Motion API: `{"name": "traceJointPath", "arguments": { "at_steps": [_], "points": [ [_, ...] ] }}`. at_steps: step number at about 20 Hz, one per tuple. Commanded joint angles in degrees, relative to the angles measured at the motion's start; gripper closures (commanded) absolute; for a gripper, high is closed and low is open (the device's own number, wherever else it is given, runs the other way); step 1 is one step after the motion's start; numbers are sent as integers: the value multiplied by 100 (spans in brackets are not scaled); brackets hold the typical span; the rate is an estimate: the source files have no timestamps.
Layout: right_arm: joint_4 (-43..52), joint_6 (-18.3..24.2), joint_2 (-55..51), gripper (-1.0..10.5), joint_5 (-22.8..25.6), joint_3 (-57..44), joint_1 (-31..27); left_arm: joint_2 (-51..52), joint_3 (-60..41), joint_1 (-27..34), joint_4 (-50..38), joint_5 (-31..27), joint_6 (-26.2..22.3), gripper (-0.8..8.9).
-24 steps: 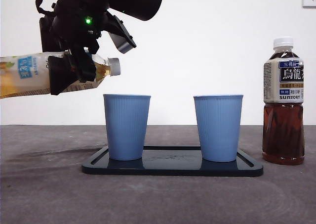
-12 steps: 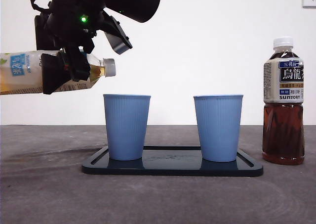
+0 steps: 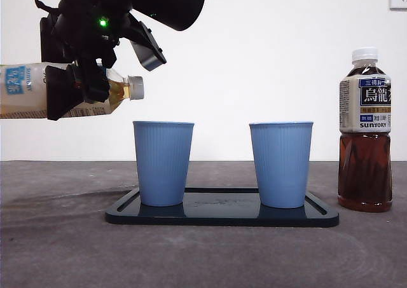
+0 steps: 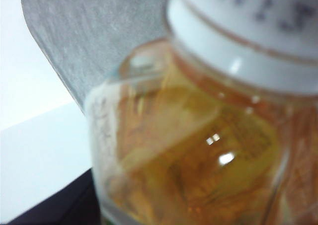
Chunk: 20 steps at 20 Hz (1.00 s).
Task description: Pour the drink into the cup
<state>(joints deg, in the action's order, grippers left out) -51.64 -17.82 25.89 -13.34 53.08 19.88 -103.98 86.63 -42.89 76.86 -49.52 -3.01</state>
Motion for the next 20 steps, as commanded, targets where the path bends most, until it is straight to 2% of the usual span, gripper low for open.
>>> {"name": "traceJointPath", "arguments": {
  "at_steps": [1, 12, 18, 20],
  "points": [
    [55, 70, 9, 501, 7, 57, 31, -149, 181, -105, 166, -181, 166, 598],
    [-116, 92, 9, 501, 33, 48, 31, -437, 188, -236, 275, -348, 275, 598],
    [-195, 197, 9, 501, 63, 48, 31, -343, 804, -238, 343, -269, 953, 598],
    [-256, 227, 9, 501, 232, 48, 31, -118, 962, -234, 260, 208, 1198, 598]
  ]
}}
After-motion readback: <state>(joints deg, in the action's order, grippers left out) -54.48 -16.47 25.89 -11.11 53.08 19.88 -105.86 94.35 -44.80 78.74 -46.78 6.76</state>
